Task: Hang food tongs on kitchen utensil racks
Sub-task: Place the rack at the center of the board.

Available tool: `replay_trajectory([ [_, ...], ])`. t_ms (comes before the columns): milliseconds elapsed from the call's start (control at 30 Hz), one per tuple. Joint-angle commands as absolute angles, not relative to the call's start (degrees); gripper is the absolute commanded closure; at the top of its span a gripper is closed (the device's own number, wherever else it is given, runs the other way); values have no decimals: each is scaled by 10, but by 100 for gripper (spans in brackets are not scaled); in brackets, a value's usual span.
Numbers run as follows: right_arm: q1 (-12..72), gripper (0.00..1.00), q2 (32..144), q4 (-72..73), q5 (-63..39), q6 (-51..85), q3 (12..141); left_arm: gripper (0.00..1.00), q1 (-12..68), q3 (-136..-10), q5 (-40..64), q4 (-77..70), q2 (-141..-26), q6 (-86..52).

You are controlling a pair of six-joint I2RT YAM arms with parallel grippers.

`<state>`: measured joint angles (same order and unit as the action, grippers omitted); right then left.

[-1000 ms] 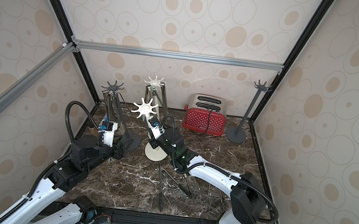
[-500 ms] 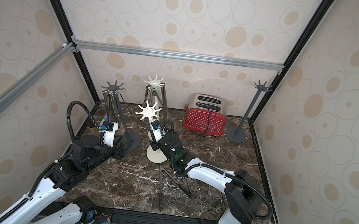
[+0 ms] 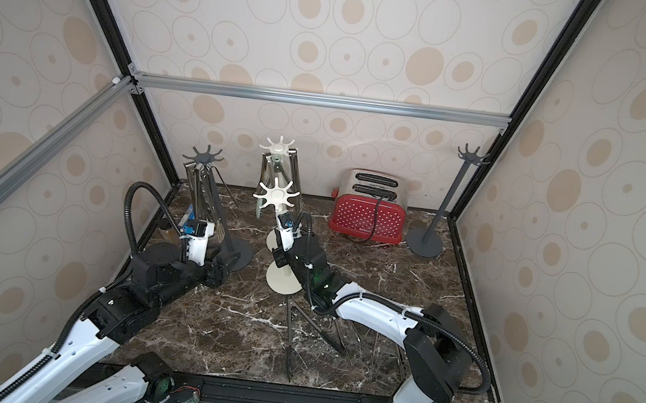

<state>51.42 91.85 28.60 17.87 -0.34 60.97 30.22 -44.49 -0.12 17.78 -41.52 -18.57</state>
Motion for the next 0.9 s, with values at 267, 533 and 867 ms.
replay_trajectory([
  [267,529,100,862,227,170,85,587,41,300,-456,7,186,-406,-183],
  [533,538,100,862,217,183,81,587,41,301,-452,8,185,-400,-188],
  [867,538,100,912,352,221,20,576,41,301,-443,1,178,-400,-185],
])
